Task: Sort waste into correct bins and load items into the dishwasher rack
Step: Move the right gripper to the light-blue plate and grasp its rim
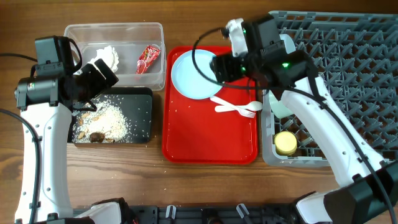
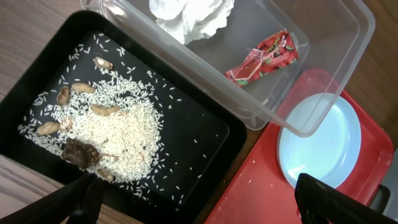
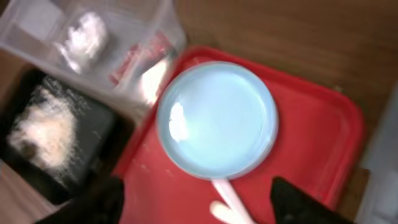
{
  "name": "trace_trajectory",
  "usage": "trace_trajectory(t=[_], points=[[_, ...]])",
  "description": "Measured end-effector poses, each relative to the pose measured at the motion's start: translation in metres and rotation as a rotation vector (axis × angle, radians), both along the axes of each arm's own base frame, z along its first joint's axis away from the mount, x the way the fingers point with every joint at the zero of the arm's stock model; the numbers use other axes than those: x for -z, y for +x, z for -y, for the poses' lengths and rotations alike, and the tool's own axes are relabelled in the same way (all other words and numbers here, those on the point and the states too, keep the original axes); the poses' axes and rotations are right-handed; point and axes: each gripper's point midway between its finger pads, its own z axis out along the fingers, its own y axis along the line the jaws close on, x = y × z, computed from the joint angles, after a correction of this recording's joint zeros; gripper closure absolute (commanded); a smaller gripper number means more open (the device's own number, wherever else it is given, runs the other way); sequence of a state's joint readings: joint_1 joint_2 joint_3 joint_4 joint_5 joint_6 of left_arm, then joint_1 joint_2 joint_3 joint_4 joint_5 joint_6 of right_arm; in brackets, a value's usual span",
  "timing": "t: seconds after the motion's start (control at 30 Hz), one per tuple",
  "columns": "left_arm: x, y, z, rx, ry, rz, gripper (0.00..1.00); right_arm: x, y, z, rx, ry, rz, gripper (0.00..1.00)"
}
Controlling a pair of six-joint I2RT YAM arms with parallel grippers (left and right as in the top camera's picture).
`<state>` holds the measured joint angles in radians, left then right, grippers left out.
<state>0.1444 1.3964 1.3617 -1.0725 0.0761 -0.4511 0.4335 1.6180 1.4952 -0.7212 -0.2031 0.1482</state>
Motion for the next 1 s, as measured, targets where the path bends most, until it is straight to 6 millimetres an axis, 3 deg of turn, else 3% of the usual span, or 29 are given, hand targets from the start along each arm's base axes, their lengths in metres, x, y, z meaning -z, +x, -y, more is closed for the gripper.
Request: trace_trajectory(t=[0.1,0.17,0.4,0.57,0.7,0.87,1.0], points=[[0.0,0.0,0.0,0.0,0.0,0.0,0.0,0.013,0.008,-0.005,0.092,0.065,-0.066,0.33],[0.0,0.0,0.0,0.0,0.0,0.0,0.0,0.034,0.015,-0.004,0.169,0.072,-0.133,0.39],[0.0,0.0,0.0,0.0,0.0,-0.001,0.0,0.138,0.022,0.0,0.349,0.007,-0.378,0.53],[0.0,0.0,0.0,0.0,0.0,-0.001,0.0,0.187,0.017,0.004,0.423,-0.035,-0.487,0.66],[0.0,0.0,0.0,0.0,0.0,-0.001,0.0,0.203,0.014,0.007,0.454,-0.049,-0.525,0.71],[0.0,0.0,0.0,0.0,0.0,-0.001,0.0,0.206,0.013,0.01,0.496,-0.051,-0.54,0.91],[0.0,0.0,0.0,0.0,0.0,-0.001,0.0,0.209,0.013,0.011,0.521,-0.051,-0.548,0.93]])
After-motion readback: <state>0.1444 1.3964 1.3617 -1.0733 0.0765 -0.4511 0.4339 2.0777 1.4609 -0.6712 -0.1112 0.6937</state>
